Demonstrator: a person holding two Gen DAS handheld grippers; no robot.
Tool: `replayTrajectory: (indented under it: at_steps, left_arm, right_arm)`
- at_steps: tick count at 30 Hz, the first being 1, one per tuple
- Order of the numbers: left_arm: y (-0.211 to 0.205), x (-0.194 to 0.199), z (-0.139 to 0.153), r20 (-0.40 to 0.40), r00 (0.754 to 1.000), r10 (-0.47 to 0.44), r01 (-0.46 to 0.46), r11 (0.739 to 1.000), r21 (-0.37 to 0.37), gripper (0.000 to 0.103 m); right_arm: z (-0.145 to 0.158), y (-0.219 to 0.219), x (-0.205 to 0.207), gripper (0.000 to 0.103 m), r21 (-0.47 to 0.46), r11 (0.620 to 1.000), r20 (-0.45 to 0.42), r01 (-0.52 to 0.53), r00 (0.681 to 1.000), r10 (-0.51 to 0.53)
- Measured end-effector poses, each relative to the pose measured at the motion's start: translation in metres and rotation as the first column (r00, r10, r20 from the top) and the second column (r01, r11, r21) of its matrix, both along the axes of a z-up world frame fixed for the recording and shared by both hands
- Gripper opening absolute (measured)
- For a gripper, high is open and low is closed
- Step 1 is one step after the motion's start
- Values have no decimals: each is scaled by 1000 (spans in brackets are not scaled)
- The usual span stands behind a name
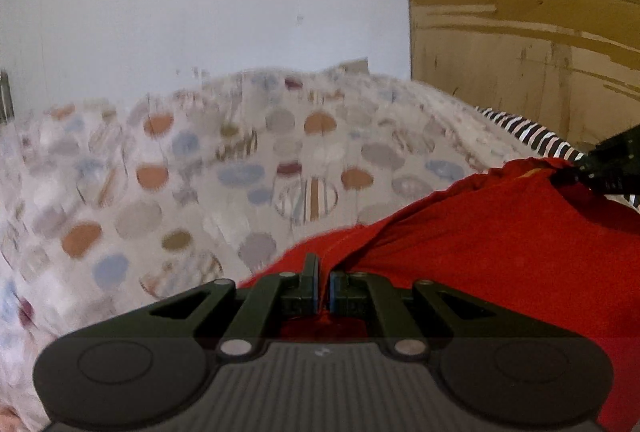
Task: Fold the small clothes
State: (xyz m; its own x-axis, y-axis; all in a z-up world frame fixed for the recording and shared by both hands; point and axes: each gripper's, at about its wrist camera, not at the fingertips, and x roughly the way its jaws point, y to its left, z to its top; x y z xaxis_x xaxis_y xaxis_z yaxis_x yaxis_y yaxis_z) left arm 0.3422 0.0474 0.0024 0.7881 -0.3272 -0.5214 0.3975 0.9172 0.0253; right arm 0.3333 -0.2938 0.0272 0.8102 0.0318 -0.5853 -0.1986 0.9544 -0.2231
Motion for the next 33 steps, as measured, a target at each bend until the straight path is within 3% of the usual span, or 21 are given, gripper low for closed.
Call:
replayTrajectory:
  at_steps: [6, 11, 14, 16, 17, 19, 20, 23, 26, 30, 33]
  left_arm:
    - [8, 25, -25, -106, 994, 16, -22, 999, -49, 11]
    - [20, 30, -26, -154, 986, 57, -72, 993, -93, 39]
    - [32, 29, -18, -152, 986, 72, -91, 988, -127, 67]
    - [42, 25, -11, -145, 983, 111, -133, 980, -151, 98]
    - [46, 23, -8, -138, 981, 139, -160, 974, -159, 103]
    - [57, 17, -3, -131, 970, 204, -225, 958, -177, 102]
    - [62, 15, -2, -141, 966, 219, -243, 952, -185, 102]
    - [74, 4, -1, -166, 956, 241, -274, 937, -216, 102]
    - [80, -14, -4, -152, 966, 207, -241, 936, -257, 102]
    - [72, -35, -9, -109, 988, 112, -139, 950, -279, 102]
    - [54, -44, -14, -88, 995, 55, -76, 966, -247, 103]
  right_arm:
    - [-27, -1, 8, 12, -14, 1000, -24, 5, 1000, -6]
    - [-33, -4, 9, 45, -33, 998, 1, 47, 999, -47]
    - [-33, -9, 10, 59, -27, 997, 3, 71, 997, -71]
    - [-32, -12, 12, 70, -29, 995, 7, 91, 996, -91]
    - [-33, -14, 13, 80, -26, 994, 8, 109, 994, -109]
    - [-33, -21, 15, 98, -21, 986, 11, 163, 987, -163]
    - [-34, -25, 16, 102, -13, 983, 12, 182, 983, -182]
    - [-33, -37, 18, 102, 66, 979, -29, 195, 981, -193]
    - [-25, -35, 9, 102, 81, 983, 4, 163, 986, -164]
    - [-9, -30, -12, 102, 68, 995, 84, 69, 994, -75]
    - [-2, -26, -27, 103, 63, 998, 110, -1, 994, -6]
